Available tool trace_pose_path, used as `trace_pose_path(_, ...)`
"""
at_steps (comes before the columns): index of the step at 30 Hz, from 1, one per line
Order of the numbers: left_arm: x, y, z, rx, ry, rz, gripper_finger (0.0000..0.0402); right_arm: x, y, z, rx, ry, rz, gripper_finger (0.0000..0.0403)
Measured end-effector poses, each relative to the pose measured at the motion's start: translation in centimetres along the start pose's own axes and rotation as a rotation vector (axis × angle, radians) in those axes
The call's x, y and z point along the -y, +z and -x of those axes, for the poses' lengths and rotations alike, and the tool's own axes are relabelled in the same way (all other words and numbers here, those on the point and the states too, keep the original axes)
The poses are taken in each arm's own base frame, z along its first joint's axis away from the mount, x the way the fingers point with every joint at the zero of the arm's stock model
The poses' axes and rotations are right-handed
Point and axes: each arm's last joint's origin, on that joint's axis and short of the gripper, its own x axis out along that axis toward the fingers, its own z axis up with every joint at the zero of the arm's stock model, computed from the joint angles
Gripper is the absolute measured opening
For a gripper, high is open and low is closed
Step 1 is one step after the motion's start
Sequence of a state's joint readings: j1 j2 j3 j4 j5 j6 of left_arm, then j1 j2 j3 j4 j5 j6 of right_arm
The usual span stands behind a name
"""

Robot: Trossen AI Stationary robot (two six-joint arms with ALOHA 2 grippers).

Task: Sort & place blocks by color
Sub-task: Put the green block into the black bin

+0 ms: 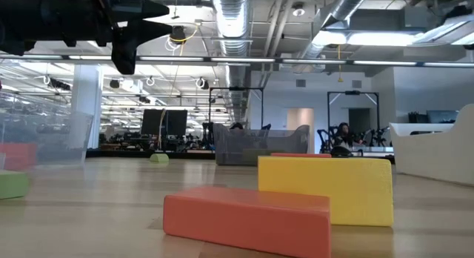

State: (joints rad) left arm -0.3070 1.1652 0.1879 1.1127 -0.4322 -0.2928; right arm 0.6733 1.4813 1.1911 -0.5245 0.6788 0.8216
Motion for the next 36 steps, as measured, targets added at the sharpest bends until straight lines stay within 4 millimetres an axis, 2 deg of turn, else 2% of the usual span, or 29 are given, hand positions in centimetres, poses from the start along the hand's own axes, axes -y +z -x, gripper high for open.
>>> trace_pose_path(3, 0.0, 0.0, 0.0, -0.001, -0.006, 0.000, 0.0139, 1.4, 1.1, -1.2, 0.047, 0.087, 0.002, 0.0125)
trace_pose_path(7, 0.0, 0.0, 0.0, 0.000, -0.007, 0.000, 0.0139, 4.6, 0.6, -3.7, 0.034, 0.147, -0.021, 0.0126)
trace_pose_path(11, 0.0, 0.0, 0.0, -0.001, -0.007, 0.000, 0.0139, 8.8, 0.7, -5.2, 0.060, 0.087, -0.063, 0.0129)
trace_pose_path(17, 0.0, 0.0, 0.0, 0.004, -0.007, -0.017, 0.0139, 15.3, 3.3, -6.1, 0.178, -0.060, -0.107, 0.0129)
trace_pose_path(21, 0.0, 0.1, 0.0, 0.006, -0.002, -0.017, 0.0139, 19.7, 4.5, -7.3, 0.183, -0.195, -0.158, 0.0132)
trace_pose_path(24, 0.0, 0.1, 0.0, 0.006, -0.001, -0.026, 0.0139, 22.5, 4.7, -8.6, 0.155, -0.231, -0.205, 0.0133)
trace_pose_path(30, 0.0, 0.0, 0.0, 0.003, -0.001, -0.036, 0.0139, 26.1, 4.4, -11.0, 0.109, -0.249, -0.266, 0.0134)
trace_pose_path(36, 0.0, 0.0, 0.0, 0.003, -0.001, -0.038, 0.0139, 27.4, 3.7, -12.7, 0.087, -0.265, -0.287, 0.0149)
